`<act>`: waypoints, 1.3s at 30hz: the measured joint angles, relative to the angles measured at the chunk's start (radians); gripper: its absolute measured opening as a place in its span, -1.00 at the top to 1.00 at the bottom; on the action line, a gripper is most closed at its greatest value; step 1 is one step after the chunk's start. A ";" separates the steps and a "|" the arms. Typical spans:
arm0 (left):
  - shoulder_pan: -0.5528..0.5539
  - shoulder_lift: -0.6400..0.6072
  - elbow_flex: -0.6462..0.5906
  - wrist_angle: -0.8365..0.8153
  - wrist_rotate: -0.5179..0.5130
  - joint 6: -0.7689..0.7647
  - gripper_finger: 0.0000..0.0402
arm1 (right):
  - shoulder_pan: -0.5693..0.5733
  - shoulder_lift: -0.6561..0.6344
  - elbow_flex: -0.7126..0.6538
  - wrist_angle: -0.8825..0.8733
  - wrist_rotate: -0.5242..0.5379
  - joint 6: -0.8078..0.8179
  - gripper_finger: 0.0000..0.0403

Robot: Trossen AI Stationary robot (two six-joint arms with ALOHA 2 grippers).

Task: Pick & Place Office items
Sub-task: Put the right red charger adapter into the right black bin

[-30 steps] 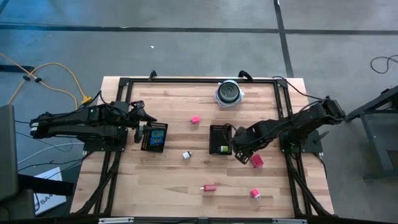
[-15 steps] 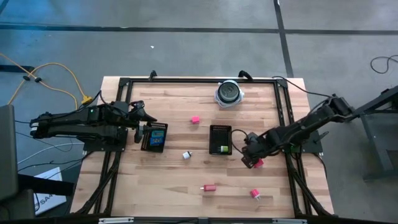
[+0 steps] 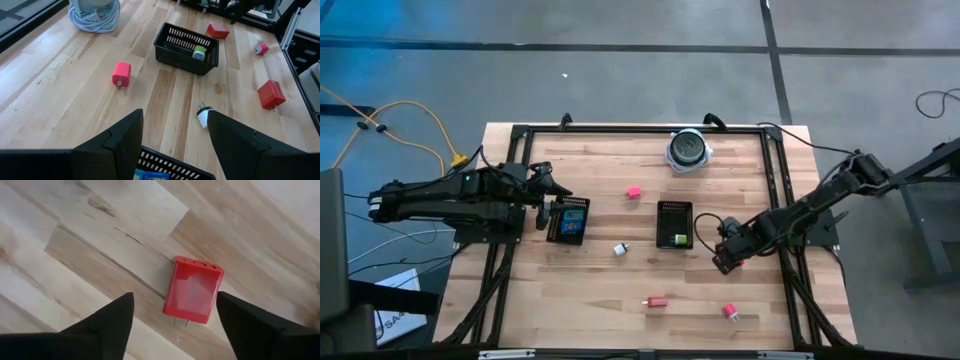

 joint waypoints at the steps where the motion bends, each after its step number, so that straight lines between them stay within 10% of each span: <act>1: 0.000 0.000 0.000 0.000 0.000 0.000 -0.07 | 0.000 0.004 0.000 -0.004 0.000 0.006 -0.39; 39: 0.000 0.000 0.000 0.000 0.000 0.000 -0.07 | 0.039 0.186 0.000 -0.002 -0.001 0.142 -0.58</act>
